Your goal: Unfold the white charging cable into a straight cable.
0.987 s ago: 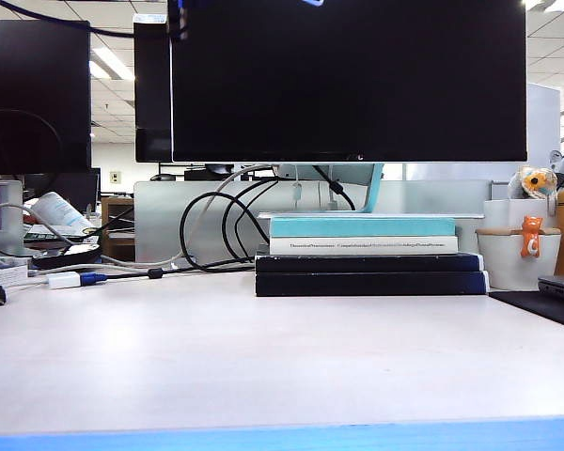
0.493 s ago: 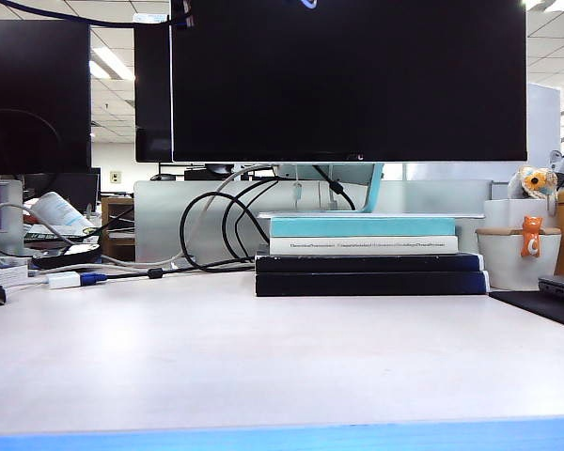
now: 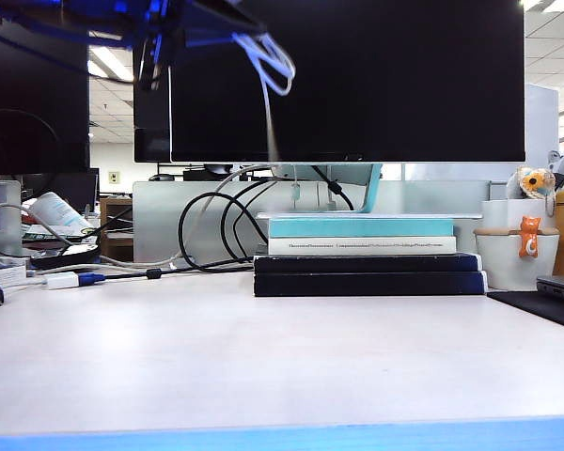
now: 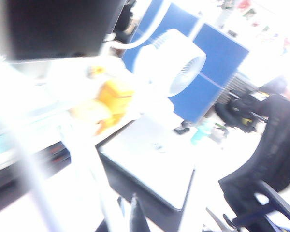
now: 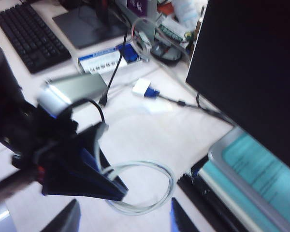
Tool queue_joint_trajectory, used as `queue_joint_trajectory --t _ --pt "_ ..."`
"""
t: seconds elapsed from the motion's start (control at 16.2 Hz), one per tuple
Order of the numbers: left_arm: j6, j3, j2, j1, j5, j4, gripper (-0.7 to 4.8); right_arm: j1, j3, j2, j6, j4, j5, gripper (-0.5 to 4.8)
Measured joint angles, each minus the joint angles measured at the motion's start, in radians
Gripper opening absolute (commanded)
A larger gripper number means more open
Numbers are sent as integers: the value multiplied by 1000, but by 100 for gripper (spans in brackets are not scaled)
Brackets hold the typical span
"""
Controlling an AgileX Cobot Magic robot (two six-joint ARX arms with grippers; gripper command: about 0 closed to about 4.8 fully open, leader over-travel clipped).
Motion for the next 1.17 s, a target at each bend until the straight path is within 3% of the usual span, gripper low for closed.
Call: queue_joint_trajectory --t 0.06,0.25,0.37,0.56,0.68,0.93,0.99,1.05,1.17 --pt "2 0 -6 -2 29 3 -6 -1 -4 4 -7 -21 11 244" --pt "0 0 -91 -3 280 10 -6 -2 -6 5 -47 -97 72 243" --pt "-2 5 -132 -2 361 24 -6 -2 -6 6 -48 -97 69 243" --pt "-2 4 -120 -12 343 -27 -6 -2 -6 9 -35 -97 -199 243" --pt "-2 4 -121 -19 346 -5 -6 -2 -6 10 -23 -83 -320 243" --pt "-2 4 -121 -55 372 42 -6 -2 -6 33 69 65 -459 243" --pt "-2 4 -121 -68 370 60 -6 -2 -6 46 88 89 -478 183" --pt "-2 4 -121 -69 369 67 -6 -2 -7 67 98 90 -490 -3" --pt "-2 4 -121 -68 368 71 24 -1 -8 74 100 116 -517 -8"
